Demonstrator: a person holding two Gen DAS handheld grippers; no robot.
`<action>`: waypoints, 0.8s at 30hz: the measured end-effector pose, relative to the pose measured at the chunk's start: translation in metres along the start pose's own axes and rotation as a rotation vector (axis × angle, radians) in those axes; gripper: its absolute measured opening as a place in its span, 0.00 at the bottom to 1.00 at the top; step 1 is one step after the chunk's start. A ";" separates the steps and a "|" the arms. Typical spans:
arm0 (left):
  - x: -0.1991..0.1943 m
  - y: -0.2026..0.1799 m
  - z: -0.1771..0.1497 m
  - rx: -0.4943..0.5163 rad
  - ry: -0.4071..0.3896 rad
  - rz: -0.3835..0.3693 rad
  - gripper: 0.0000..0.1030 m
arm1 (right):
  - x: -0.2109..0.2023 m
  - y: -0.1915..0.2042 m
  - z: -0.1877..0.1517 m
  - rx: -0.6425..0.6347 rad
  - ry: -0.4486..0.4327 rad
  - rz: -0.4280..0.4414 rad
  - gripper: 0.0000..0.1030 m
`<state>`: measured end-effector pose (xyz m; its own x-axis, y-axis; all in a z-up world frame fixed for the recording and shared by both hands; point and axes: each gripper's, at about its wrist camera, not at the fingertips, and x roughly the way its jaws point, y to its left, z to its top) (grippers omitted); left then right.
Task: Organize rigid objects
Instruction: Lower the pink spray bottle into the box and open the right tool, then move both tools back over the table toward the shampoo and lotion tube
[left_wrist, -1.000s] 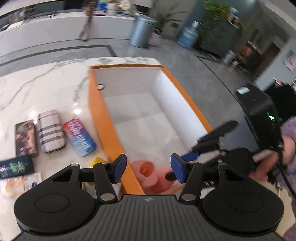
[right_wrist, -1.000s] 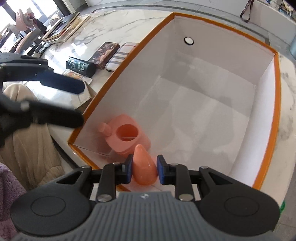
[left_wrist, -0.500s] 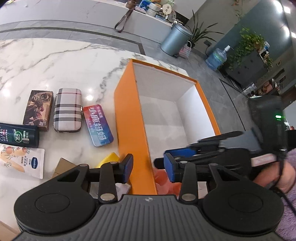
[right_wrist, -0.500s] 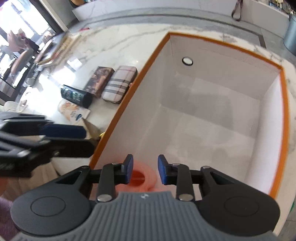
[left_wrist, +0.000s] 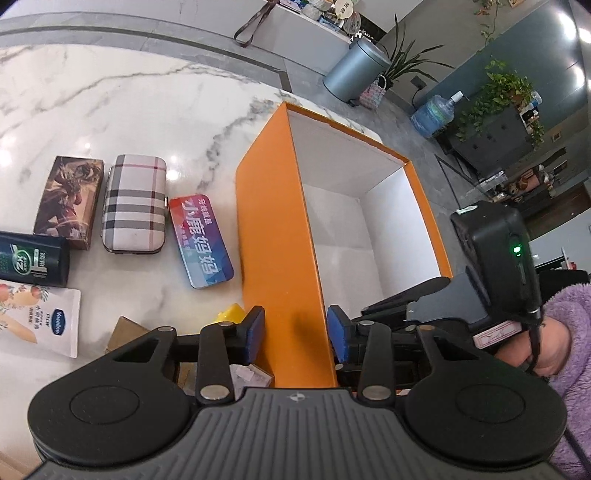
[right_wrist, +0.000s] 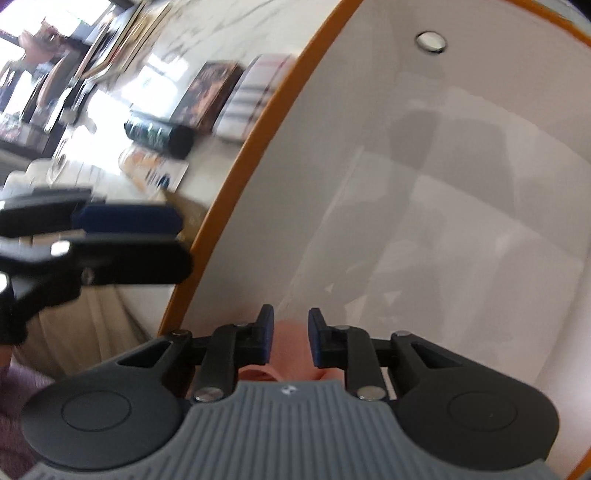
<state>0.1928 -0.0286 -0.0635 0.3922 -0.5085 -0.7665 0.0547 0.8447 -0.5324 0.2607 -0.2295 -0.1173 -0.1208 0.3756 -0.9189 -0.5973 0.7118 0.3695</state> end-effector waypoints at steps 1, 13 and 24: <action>0.000 0.001 0.000 -0.002 0.000 -0.002 0.44 | 0.002 0.000 0.001 -0.006 0.009 -0.005 0.21; -0.038 0.000 -0.009 0.031 -0.062 0.028 0.44 | -0.034 0.022 -0.006 -0.001 -0.144 -0.146 0.22; -0.105 0.039 -0.020 0.005 -0.171 0.143 0.43 | -0.086 0.083 -0.025 -0.008 -0.445 -0.187 0.27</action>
<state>0.1353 0.0539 -0.0110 0.5464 -0.3479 -0.7618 -0.0083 0.9073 -0.4203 0.2016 -0.2174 -0.0114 0.3394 0.4606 -0.8201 -0.5824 0.7876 0.2013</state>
